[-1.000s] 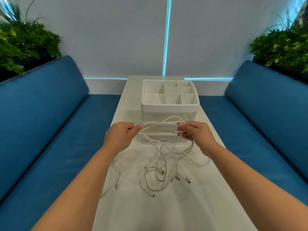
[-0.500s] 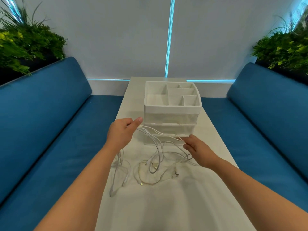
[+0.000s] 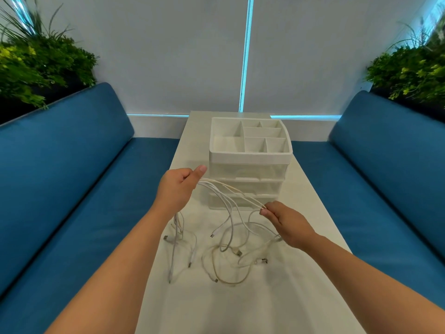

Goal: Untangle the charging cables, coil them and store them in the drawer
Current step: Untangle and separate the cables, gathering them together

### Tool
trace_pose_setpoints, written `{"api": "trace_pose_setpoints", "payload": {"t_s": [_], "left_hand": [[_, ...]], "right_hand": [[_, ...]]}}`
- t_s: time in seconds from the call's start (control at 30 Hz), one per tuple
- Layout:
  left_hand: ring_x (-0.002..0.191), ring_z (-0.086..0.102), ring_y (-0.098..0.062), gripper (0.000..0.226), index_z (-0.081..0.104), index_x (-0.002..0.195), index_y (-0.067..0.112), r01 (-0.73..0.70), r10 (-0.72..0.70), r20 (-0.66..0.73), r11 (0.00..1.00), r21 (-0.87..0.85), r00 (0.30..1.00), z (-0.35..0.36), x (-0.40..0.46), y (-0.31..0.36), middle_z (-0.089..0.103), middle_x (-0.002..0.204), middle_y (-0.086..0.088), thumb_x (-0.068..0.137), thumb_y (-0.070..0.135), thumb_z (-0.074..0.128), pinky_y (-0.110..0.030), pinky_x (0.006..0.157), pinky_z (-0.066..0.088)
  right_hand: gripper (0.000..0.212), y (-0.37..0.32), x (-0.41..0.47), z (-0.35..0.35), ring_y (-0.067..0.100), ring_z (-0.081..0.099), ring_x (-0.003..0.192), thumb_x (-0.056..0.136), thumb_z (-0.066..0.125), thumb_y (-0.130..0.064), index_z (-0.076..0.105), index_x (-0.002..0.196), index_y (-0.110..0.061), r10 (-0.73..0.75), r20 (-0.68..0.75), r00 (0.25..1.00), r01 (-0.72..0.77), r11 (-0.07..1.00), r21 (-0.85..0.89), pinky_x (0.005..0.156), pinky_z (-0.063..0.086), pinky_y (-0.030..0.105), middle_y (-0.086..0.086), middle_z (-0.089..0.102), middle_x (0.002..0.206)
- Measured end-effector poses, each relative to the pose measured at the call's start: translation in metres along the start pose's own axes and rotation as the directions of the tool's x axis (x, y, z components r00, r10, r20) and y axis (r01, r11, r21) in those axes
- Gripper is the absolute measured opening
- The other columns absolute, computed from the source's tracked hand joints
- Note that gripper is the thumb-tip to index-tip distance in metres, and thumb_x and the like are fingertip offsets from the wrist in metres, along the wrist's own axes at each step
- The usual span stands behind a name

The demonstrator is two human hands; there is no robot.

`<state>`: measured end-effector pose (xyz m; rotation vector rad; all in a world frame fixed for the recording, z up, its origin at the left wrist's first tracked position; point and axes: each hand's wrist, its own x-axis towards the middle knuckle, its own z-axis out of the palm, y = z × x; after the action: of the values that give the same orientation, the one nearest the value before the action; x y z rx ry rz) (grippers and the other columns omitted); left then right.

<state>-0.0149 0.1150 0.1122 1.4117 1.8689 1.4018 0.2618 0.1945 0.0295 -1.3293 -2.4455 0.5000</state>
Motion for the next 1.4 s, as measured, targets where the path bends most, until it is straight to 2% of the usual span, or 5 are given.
{"api": "trace_pose_setpoints", "payload": {"t_s": [0.33, 0.53, 0.73, 0.87, 1.4], "left_hand": [[0.036, 0.035, -0.003, 0.057, 0.057, 0.064, -0.002, -0.009, 0.009, 0.142, 1.000, 0.005, 0.990, 0.008, -0.004, 0.010, 0.053, 0.043, 0.013, 0.095, 0.045, 0.059, -0.014, 0.045, 0.033], [0.040, 0.042, 0.000, 0.047, 0.065, 0.068, -0.005, -0.095, 0.104, 0.261, 0.994, -0.048, 0.960, 0.020, -0.006, 0.020, 0.053, 0.044, 0.014, 0.095, 0.033, 0.063, -0.011, 0.046, 0.031], [0.049, 0.041, -0.010, 0.057, 0.058, 0.061, -0.002, -0.130, 0.119, 0.299, 0.991, 0.019, 0.947, 0.018, -0.005, 0.009, 0.046, 0.052, -0.002, 0.091, 0.046, 0.063, -0.017, 0.048, 0.034], [0.043, 0.027, -0.009, 0.061, 0.053, 0.058, 0.005, -0.147, 0.088, 0.317, 0.975, 0.166, 0.944, 0.020, -0.001, 0.005, 0.028, 0.042, 0.010, 0.091, 0.057, 0.056, -0.026, 0.048, 0.028], [0.049, 0.028, -0.009, 0.059, 0.035, 0.055, 0.015, -0.154, 0.124, 0.196, 0.977, 0.147, 0.973, 0.016, 0.001, -0.014, 0.030, 0.051, 0.006, 0.092, 0.057, 0.054, -0.031, 0.056, 0.029]], "right_hand": [[0.080, -0.049, 0.013, -0.037, 0.015, 0.032, 0.138, 0.079, 0.059, -0.049, 0.027, 0.151, -0.032, -0.104, 0.069, 0.992, 0.087, 0.973, 0.215, 0.114, 0.024, 0.036, -0.005, 0.038, 0.150], [0.047, -0.115, 0.031, -0.052, 0.017, 0.067, 0.098, 0.100, 0.036, -0.050, 0.067, 0.109, -0.016, -0.191, 0.355, 0.915, -0.077, 0.781, 0.619, 0.094, 0.046, 0.026, 0.003, 0.073, 0.097], [0.034, -0.101, 0.029, -0.043, 0.012, 0.043, 0.051, 0.096, 0.056, -0.039, 0.074, 0.094, -0.010, -0.172, 0.317, 0.933, -0.090, 0.740, 0.666, 0.055, 0.039, 0.023, -0.001, 0.049, 0.056], [0.036, -0.104, 0.029, -0.034, 0.011, 0.044, 0.053, 0.092, 0.059, -0.046, 0.073, 0.079, -0.016, -0.160, 0.074, 0.984, 0.107, 0.876, 0.470, 0.061, 0.039, 0.026, 0.003, 0.049, 0.056], [0.030, -0.072, 0.024, -0.048, 0.007, 0.042, 0.053, 0.094, 0.058, -0.043, 0.076, 0.096, -0.018, -0.139, 0.270, 0.953, -0.010, 0.874, 0.486, 0.058, 0.038, 0.017, -0.009, 0.041, 0.054]]}}
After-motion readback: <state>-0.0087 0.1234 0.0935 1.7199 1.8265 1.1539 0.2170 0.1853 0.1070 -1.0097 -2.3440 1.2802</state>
